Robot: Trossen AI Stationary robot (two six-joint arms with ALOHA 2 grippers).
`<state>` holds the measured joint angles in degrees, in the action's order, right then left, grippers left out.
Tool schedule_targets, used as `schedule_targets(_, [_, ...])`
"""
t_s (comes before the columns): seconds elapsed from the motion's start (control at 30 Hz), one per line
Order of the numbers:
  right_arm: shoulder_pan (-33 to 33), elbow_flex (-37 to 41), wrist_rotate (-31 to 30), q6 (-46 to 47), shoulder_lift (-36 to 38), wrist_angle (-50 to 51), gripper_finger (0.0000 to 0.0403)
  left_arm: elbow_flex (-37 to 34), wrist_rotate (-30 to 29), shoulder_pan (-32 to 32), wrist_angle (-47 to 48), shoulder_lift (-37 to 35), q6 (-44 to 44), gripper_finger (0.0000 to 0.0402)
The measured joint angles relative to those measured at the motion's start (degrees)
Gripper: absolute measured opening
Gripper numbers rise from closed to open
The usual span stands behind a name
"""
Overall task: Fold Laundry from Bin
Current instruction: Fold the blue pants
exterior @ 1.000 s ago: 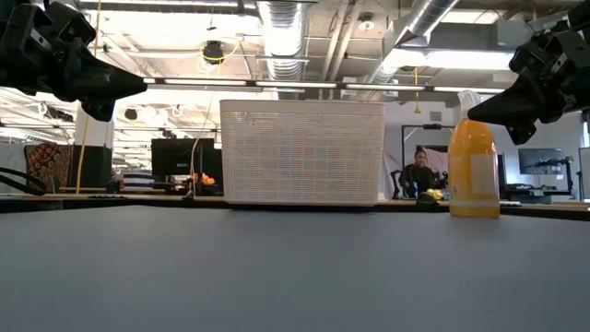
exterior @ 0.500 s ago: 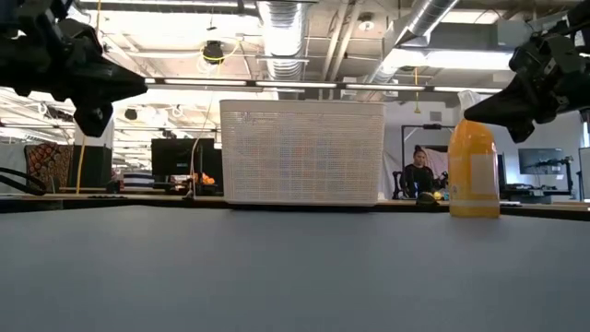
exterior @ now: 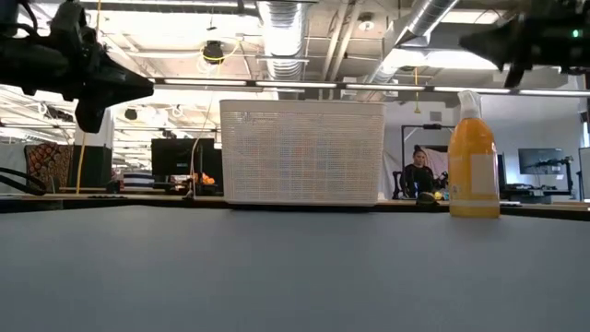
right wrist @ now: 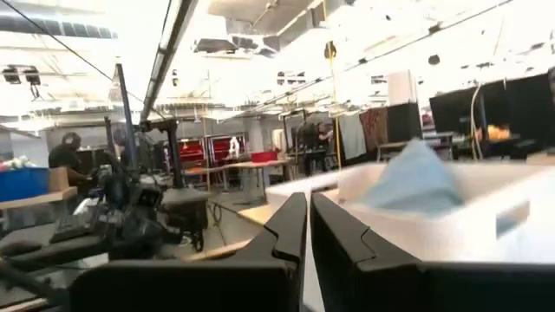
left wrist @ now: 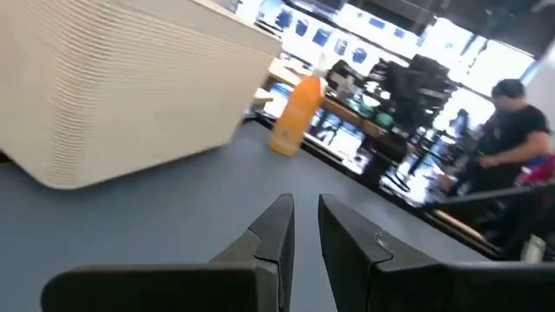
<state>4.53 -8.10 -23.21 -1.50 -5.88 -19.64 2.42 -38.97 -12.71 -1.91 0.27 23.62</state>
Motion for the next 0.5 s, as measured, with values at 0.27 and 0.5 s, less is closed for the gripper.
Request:
schedule_targets(0.27, [4.3, -19.0, 0.6, -5.6, -21.9, 5.2, 0.0047, 0.0, -3.4, 1.9, -6.5, 0.5, -2.1, 0.0045])
schedule_targets(0.5, [14.0, -45.6, 3.0, -9.5, -47.8, 20.5, 0.0048, 0.0, -3.0, 2.9, -9.5, 4.9, -0.4, 0.0045])
